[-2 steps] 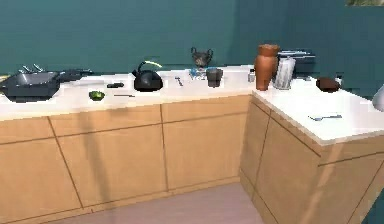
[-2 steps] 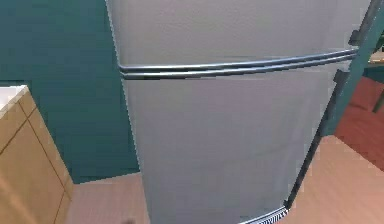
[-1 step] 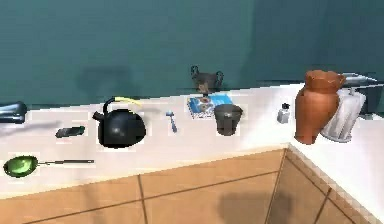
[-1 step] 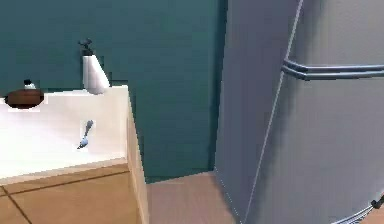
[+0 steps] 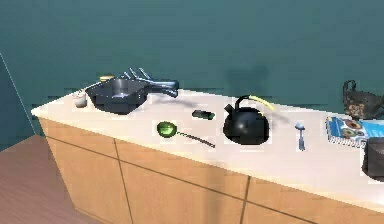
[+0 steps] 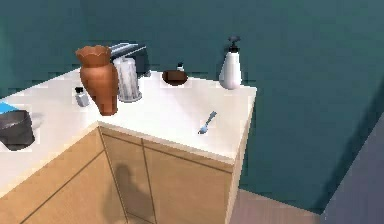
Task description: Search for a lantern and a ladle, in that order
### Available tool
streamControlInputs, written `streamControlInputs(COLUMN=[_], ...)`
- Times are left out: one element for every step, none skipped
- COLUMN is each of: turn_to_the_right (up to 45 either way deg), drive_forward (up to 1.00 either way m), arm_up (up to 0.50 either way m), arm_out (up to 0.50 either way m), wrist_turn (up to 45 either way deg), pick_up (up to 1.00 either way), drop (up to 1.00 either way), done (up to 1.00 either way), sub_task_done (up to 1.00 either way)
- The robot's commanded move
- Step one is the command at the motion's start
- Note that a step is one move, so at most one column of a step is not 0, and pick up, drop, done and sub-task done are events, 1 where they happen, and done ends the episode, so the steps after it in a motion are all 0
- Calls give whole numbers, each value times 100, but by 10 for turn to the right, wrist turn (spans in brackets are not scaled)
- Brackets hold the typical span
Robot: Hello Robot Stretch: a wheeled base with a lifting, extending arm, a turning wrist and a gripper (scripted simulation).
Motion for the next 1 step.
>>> streamControlInputs(turn_to_the_right=[0], drive_forward=[0], arm_up=[0], arm_out=[0], wrist_turn=[0], pick_up=[0], drop=[0], done=[100], sub_task_done=[0])
